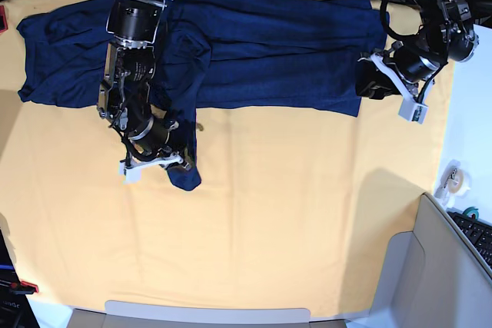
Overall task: Fold the T-shirt properly
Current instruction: 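Lay the sleeve end down and tuck it with the right gripper, then move the right gripper back to the shirt's sleeve end, then grasp the shirt end with the left gripper and push it inward, then fold the gripped shirt end toward the middle with the left gripper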
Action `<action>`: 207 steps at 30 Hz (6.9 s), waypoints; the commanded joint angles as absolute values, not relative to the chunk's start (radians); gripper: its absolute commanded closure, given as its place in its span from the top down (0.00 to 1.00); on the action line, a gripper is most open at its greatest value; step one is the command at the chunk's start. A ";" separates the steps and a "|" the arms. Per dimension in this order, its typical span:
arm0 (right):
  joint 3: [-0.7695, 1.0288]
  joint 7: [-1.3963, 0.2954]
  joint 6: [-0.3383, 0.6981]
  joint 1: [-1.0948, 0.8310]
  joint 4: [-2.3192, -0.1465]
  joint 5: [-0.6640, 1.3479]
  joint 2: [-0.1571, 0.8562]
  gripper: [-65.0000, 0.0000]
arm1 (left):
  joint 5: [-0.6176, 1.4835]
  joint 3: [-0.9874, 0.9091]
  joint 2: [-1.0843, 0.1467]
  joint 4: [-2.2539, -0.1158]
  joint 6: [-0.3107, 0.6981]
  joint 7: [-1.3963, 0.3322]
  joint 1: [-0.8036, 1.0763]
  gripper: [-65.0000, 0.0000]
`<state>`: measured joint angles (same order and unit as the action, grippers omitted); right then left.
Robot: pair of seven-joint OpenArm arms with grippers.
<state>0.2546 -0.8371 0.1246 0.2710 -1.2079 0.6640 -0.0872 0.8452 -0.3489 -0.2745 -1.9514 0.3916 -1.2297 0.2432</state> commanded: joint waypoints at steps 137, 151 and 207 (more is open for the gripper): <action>0.458 -0.974 0.318 -0.194 -1.718 0.975 0.252 0.71 | 1.112 -0.688 -0.269 -1.500 0.591 -1.396 0.145 0.62; 0.460 -0.974 0.318 -0.194 -1.718 0.977 0.252 0.71 | 1.104 -0.591 -0.252 -1.497 0.591 -1.396 0.179 0.61; 0.685 -0.974 0.318 -0.257 -1.716 0.975 0.325 0.71 | 1.115 -0.145 -0.166 -1.641 0.698 -1.396 0.136 0.00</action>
<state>0.6758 -0.9913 0.3042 -0.2550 -1.7031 0.9607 0.3073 1.0878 -0.1413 -0.1589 -1.6230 0.6964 -1.4094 0.1532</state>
